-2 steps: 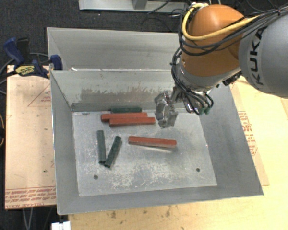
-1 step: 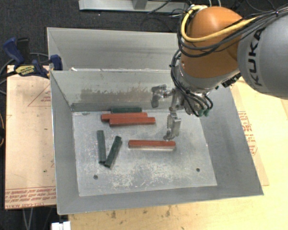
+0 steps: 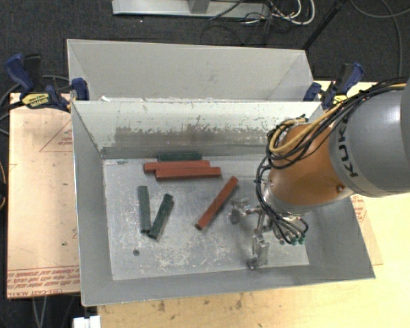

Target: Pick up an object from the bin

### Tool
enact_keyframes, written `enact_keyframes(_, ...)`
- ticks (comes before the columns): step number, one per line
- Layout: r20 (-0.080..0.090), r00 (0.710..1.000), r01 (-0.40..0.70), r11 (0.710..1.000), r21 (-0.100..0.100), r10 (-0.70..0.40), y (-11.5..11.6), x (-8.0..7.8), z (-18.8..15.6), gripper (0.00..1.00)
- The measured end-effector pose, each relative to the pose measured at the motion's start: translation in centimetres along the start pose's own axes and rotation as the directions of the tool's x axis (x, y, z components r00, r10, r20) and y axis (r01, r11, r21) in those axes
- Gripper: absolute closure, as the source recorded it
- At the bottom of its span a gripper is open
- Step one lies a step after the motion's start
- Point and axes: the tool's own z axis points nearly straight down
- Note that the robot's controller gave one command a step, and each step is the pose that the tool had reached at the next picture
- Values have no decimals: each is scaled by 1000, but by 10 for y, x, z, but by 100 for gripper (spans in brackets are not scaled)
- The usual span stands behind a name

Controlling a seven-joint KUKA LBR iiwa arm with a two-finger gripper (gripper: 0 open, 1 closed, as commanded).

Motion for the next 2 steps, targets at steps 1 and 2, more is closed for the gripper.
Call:
enact_keyframes(1,19,997,-73,997,-2,73,45,-59,-68,0)
enact_keyframes(2,5,976,219,976,1,-219,45,-54,-3,0)
